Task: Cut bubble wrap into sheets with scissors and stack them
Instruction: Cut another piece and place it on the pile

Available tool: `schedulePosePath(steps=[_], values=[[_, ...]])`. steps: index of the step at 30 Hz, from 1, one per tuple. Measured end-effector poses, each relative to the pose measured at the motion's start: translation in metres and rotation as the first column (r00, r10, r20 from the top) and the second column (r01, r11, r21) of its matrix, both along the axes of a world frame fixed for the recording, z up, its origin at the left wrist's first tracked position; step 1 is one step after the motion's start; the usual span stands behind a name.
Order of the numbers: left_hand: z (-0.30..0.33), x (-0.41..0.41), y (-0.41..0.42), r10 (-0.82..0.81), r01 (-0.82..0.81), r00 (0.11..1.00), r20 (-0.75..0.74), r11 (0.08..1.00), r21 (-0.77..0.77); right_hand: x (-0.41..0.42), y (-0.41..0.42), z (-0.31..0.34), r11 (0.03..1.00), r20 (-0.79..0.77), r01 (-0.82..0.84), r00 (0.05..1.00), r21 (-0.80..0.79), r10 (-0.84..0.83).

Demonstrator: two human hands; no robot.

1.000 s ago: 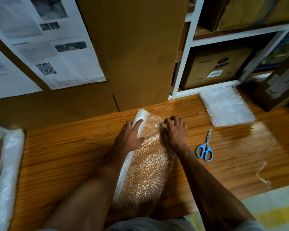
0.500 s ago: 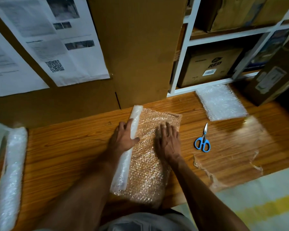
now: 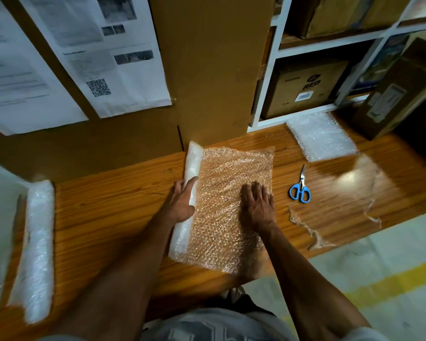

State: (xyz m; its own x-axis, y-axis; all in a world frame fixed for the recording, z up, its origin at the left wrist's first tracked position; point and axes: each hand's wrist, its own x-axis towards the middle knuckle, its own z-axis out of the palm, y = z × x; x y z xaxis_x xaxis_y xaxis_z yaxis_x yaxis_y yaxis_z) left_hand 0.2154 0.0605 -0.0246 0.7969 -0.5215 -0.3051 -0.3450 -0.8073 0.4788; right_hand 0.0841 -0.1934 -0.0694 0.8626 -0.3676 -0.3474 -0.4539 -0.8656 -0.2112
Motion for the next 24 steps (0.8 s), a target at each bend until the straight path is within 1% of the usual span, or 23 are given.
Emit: schedulePosePath(steps=[2,4,6,9,17,20,22,24], values=[[0.002,-0.007,0.001,0.031,-0.032,0.999,0.026,0.999,0.019,-0.006,0.013,0.005,1.000,0.044,0.021,0.999,-0.002,-0.021],[0.005,-0.017,0.000,0.078,-0.081,0.996,0.033,0.994,0.073,-0.018,0.036,0.009,1.000,0.091,0.018,0.996,0.013,-0.019],[0.005,-0.026,-0.001,0.062,-0.069,0.997,0.046,0.987,0.145,-0.034,0.060,0.007,0.999,0.128,0.031,0.991,0.027,-0.034],[0.003,-0.035,0.002,0.008,-0.020,0.998,0.058,0.977,0.210,-0.048,0.074,-0.001,0.998,0.101,0.059,0.993,0.011,-0.060],[0.009,-0.032,0.026,-0.028,0.027,1.000,0.002,0.970,0.241,-0.046,0.052,-0.005,0.999,0.036,0.047,0.998,0.024,-0.047],[0.011,-0.034,0.032,-0.008,0.008,1.000,-0.001,0.962,0.273,-0.047,0.059,0.001,0.997,0.085,0.074,0.993,0.036,-0.076],[0.011,-0.035,0.034,-0.001,0.000,1.000,0.004,0.964,0.265,-0.051,0.067,0.001,0.996,0.134,0.087,0.987,0.029,-0.090],[0.010,-0.036,0.037,-0.008,0.000,0.999,0.032,0.968,0.250,-0.056,0.074,-0.004,0.996,0.141,0.082,0.986,0.025,-0.085]])
